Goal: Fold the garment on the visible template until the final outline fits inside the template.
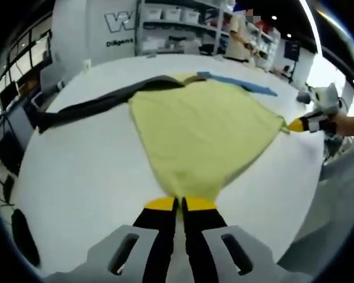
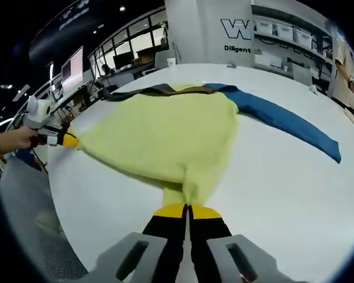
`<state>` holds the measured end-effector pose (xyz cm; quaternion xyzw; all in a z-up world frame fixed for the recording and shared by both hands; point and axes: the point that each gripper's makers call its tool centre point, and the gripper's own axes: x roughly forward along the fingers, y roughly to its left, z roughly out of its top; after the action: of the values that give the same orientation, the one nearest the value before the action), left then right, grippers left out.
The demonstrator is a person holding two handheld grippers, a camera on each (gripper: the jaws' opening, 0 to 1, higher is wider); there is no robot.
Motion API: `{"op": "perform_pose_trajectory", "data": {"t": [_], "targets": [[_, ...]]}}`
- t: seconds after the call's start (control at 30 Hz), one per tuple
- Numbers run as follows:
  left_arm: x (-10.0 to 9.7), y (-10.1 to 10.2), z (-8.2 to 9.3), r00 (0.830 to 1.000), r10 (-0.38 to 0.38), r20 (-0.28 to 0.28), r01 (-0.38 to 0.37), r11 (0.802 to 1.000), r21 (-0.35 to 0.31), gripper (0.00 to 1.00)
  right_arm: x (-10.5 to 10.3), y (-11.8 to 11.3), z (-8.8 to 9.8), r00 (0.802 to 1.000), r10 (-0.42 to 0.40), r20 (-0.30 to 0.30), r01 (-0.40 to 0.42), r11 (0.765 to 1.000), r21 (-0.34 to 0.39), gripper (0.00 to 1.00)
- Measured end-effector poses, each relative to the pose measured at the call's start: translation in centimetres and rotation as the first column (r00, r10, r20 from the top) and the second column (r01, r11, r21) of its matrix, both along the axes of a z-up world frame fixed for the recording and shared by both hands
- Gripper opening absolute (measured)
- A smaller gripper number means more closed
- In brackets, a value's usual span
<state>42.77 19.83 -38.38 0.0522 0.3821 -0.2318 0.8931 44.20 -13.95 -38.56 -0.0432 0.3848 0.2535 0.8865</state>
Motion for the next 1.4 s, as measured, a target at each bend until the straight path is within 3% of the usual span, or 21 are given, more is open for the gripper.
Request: {"op": "perform_pose_trajectory", "data": {"t": [0.07, 0.27, 0.47, 0.53, 0.57, 0.8, 0.97, 1.17, 1.4], "targets": [[0.1, -0.1, 0.4, 1.0, 0.0, 0.007, 0.0, 1.0, 0.0, 0.0, -0.1, 0.1, 0.2, 1.0, -0.006, -0.003, 0.006, 0.999, 0.032, 0.0], [0.5, 0.2, 1.7, 0.999, 0.003, 0.037, -0.003, 1.0, -0.011, 0.0, 0.0, -0.3, 1.0, 1.0, 0.015, 0.006, -0.015, 0.999, 0.033, 0.0], [0.0, 0.7, 2.1, 1.0, -0.005, 0.024, 0.006, 1.0, -0.014, 0.0, -0.4, -1.1, 1.4, 0.997, 0.074, -0.017, -0.074, 0.997, 0.009, 0.0], [-0.1, 0.8, 2.2, 0.999, -0.029, 0.017, 0.029, 0.999, 0.014, 0.0, -0.3, -1.3, 1.4, 0.994, 0.106, -0.006, -0.106, 0.994, -0.006, 0.0], [-0.1, 1.2, 2.2, 0.998, -0.06, 0.022, 0.059, 0.997, 0.042, 0.0, -0.3, -1.3, 1.7, 0.993, 0.121, 0.002, -0.121, 0.993, 0.0, 0.0], [-0.1, 2.0, 3.5, 0.999, -0.045, 0.001, 0.045, 0.998, 0.038, 0.0, -0.7, -1.1, 2.4, 0.989, 0.151, -0.005, -0.15, 0.988, 0.03, 0.0], [-1.4, 1.9, 1.8, 0.998, -0.051, -0.045, 0.053, 0.998, 0.043, 0.0, -2.3, -1.1, 1.3, 0.987, 0.153, -0.05, -0.152, 0.988, 0.028, 0.0], [-3.4, 1.6, 0.7, 0.995, -0.052, -0.09, 0.057, 0.997, 0.047, 0.0, -3.6, -1.8, 1.2, 0.986, 0.146, -0.081, -0.144, 0.989, 0.029, 0.0], [-5.5, 1.8, -0.4, 0.984, -0.117, -0.132, 0.127, 0.989, 0.077, 0.0, -6.3, -2.1, 1.1, 0.982, 0.158, -0.102, -0.155, 0.987, 0.035, 0.0]]}}
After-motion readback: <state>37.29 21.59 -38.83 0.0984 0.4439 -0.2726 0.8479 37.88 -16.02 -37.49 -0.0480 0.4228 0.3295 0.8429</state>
